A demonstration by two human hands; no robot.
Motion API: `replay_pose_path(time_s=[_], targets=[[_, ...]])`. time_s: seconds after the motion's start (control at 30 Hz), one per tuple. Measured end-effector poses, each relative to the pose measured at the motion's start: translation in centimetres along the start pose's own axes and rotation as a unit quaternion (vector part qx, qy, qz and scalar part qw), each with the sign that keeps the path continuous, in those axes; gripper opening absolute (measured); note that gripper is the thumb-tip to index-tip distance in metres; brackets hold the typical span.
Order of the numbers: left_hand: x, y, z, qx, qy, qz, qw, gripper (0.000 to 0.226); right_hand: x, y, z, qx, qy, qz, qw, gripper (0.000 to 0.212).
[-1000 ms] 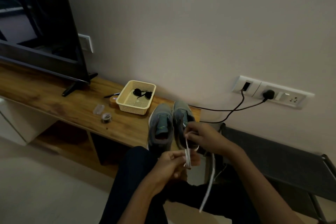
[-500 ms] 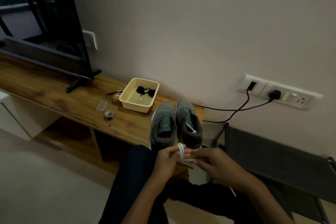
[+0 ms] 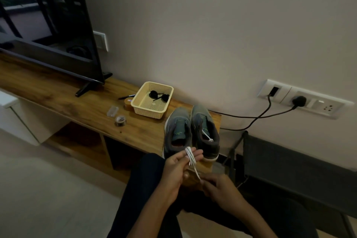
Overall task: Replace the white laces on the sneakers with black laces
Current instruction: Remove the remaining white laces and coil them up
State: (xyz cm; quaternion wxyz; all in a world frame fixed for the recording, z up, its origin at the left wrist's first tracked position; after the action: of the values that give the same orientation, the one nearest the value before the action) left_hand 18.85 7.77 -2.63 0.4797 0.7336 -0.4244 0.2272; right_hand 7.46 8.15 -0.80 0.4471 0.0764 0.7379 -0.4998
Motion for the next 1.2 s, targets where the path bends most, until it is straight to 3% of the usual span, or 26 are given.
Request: replay_pose_path(time_s=[0.1, 0.17, 0.27, 0.33, 0.43, 0.57, 0.63, 0.9, 1.03, 1.2], targets=[[-0.3, -0.1, 0.3, 0.026, 0.017, 0.1, 0.995, 0.029, -1.9, -1.3, 0.0, -0.006, -0.062, -0.135, 0.989, 0.017], [-0.5, 0.1, 0.2, 0.045, 0.029, 0.203, 0.978, 0.029, -3.7, -3.0, 0.7, 0.034, -0.12, -0.204, 0.971, 0.013], [-0.7, 0.9, 0.0, 0.034, 0.035, 0.296, 0.954, 0.03, -4.7, -5.1, 3.0, 0.072, -0.175, -0.212, 0.959, 0.009], [-0.8, 1.3, -0.4, 0.01, 0.019, 0.281, 0.96, 0.032, -3.8, -5.7, 4.4, 0.075, -0.154, -0.164, 0.971, 0.008], [-1.0, 1.2, -0.3, -0.002, -0.017, 0.233, 0.972, 0.032, -1.1, -5.1, 4.8, 0.095, -0.09, -0.006, 0.991, 0.009], [-1.5, 0.8, -0.2, 0.0, -0.038, 0.174, 0.984, 0.031, 1.4, -3.3, 3.7, 0.172, -0.035, 0.203, 0.963, 0.012], [-1.5, 0.7, -0.4, 0.003, -0.04, 0.157, 0.987, 0.03, 2.0, -2.4, 3.2, 0.202, -0.006, 0.245, 0.948, 0.009], [-1.2, -1.0, -0.2, 0.092, -0.044, 0.139, 0.985, 0.032, 0.4, -1.0, 2.2, 0.187, -0.021, 0.268, 0.945, 0.016], [-1.1, -1.1, -0.2, 0.106, -0.041, 0.158, 0.981, 0.04, -0.4, -1.1, 2.5, 0.222, -0.033, 0.177, 0.958, 0.023], [-0.9, -1.4, -0.2, 0.122, -0.031, 0.14, 0.982, 0.033, -1.8, -1.1, 3.1, 0.247, -0.084, 0.035, 0.965, 0.018]])
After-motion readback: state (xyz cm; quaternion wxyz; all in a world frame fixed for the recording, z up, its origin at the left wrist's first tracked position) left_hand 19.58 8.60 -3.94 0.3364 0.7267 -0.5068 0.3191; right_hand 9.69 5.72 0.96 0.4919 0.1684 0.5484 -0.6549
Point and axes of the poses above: each hand's wrist, its own z-axis towards the middle knuckle, its own y-axis out of the palm, x = y × z, the point moved 7 cm from there along z, towards the middle knuckle, and after that the axes turned 10 degrees about -y, right-handed, at the moved point
